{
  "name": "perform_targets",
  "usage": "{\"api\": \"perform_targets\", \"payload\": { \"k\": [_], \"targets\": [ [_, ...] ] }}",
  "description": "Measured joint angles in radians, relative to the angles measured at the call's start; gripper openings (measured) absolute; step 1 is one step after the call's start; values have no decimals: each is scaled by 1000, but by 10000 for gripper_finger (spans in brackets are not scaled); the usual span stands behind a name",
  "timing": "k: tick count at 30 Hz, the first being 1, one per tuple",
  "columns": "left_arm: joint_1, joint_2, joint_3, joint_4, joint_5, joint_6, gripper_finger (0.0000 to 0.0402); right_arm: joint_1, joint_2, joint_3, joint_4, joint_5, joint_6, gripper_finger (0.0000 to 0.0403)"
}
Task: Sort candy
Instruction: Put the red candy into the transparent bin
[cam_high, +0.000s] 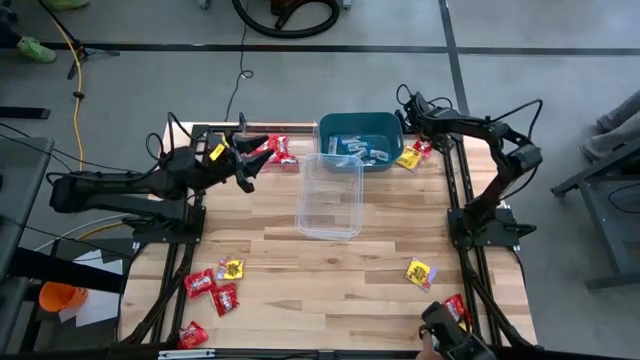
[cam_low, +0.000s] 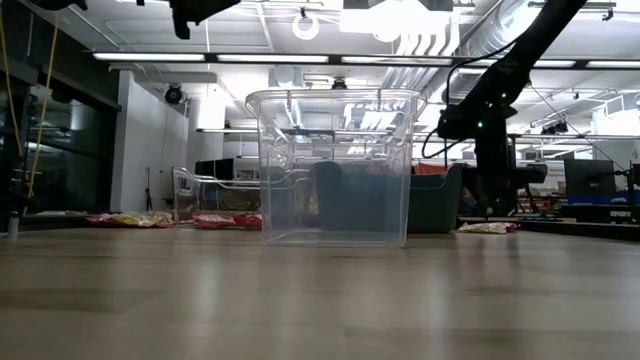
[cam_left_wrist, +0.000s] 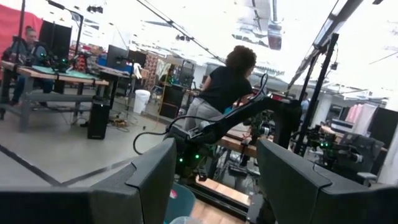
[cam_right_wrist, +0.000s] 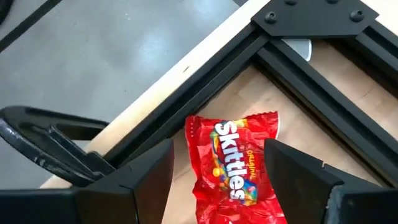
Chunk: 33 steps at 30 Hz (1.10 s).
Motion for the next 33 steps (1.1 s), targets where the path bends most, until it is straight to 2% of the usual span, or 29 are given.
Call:
{"api": "perform_targets", "payload": {
  "k": [11, 16, 26, 29, 33],
  "targets": [
    [27, 0, 0, -2, 1, -1, 211, -11, 166, 138, -206, 11, 45, 168],
    [45, 0, 0, -2, 1, -1, 211, -7, 219, 174, -268, 27, 48, 161],
    [76, 0, 0, -2, 2, -1, 211, 19, 253, 180, -284, 71, 17, 150],
    [77, 0, 0, -2, 2, -1, 211, 33, 259, 172, -279, 87, 2, 121],
    [77, -2, 0, 0, 2, -1, 211, 55, 261, 152, -255, 111, -20, 55]
  ]
}}
